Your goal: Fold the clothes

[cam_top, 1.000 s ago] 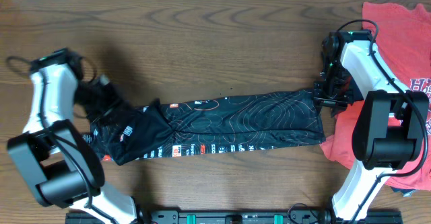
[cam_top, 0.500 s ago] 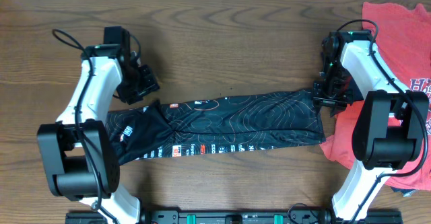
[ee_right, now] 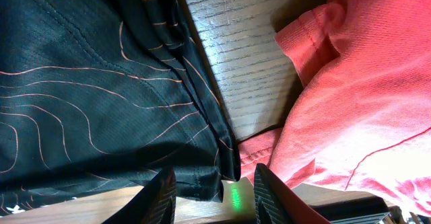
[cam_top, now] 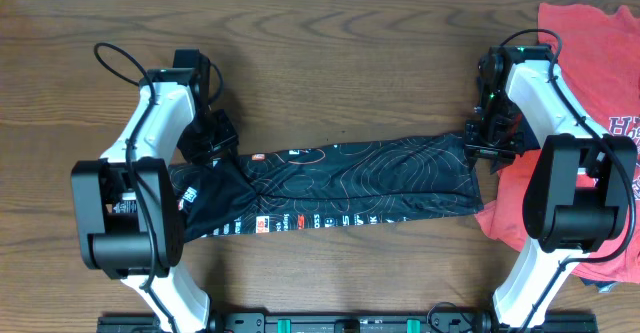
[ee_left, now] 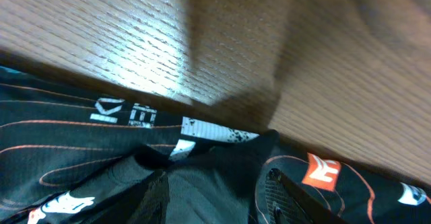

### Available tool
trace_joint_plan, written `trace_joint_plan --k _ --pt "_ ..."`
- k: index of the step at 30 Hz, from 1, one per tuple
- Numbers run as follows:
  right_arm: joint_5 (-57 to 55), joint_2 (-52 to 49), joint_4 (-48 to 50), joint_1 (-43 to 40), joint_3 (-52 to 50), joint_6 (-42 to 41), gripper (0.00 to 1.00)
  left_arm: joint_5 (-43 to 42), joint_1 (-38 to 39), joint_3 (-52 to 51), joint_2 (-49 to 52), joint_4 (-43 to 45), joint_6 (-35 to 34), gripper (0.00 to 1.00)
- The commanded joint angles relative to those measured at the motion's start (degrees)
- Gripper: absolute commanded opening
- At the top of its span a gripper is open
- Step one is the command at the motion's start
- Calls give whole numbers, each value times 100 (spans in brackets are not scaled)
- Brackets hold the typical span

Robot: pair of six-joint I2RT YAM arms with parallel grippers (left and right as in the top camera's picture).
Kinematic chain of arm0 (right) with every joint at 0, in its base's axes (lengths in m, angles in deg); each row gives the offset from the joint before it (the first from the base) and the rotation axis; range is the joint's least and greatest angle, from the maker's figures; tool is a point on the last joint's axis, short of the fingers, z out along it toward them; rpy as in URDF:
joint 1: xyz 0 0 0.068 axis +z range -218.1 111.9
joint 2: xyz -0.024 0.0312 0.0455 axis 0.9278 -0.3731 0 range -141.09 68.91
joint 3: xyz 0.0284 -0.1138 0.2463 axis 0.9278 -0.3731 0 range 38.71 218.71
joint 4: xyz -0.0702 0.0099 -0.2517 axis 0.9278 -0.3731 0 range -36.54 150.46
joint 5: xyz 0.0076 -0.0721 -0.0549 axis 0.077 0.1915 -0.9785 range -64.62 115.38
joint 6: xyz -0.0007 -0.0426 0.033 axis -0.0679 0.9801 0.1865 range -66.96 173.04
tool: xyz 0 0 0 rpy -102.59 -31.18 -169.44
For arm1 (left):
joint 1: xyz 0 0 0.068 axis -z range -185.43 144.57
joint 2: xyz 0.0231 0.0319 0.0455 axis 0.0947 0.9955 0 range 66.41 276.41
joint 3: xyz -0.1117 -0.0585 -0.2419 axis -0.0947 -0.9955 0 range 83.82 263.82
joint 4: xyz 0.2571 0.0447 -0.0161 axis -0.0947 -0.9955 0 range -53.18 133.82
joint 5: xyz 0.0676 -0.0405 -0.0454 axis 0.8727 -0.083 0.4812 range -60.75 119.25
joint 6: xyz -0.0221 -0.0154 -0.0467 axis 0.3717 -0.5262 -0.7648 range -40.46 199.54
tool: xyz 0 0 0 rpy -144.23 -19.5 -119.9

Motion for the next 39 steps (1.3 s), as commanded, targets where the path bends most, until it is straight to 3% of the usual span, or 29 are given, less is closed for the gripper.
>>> trace_joint_plan --k 1,7,10,18,21,25,27,32,36,39 --pt "0 157 -2 -31 -9 76 37 37 4 -127 129 -35 -70 48" --pt "0 157 15 -33 -9 74 37 -15 4 -210 138 -28 61 48" --pt "2 157 13 -37 -9 76 37 -15 9 -260 138 -28 59 42" --pt "0 157 13 -46 -9 76 37 -17 190 -468 138 31 188 39" --pt "2 157 13 -46 -9 74 37 -15 240 -468 138 31 190 31" --pt "0 157 15 -48 -9 79 37 -17 260 -468 136 22 190 7" --pt "-24 157 15 -48 -9 76 37 -17 260 -466 122 -13 214 6" --pt "-22 157 26 -48 -9 74 37 -529 262 -461 -94 -122 695 6" --pt "-22 157 33 -59 -9 76 37 -1539 323 -461 -330 -192 1639 6" --pt "-20 157 72 -57 -9 74 37 -1641 483 -466 -367 -341 2037 6"
